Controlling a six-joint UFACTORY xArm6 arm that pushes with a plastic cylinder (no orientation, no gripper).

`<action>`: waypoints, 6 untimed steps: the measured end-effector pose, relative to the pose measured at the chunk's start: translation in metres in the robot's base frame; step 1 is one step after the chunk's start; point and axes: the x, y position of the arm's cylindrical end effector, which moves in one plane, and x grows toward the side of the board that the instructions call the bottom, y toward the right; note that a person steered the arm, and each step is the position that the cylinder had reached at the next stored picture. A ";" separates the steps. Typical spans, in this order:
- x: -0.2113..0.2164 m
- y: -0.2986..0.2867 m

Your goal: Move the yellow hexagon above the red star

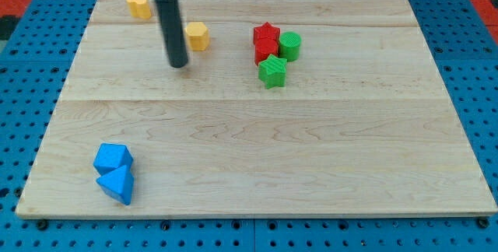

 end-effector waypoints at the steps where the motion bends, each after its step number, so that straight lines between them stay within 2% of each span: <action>1: -0.031 0.050; 2: -0.079 0.061; 3: -0.063 0.054; 4: -0.097 0.032; 5: -0.115 0.079; 6: -0.115 0.141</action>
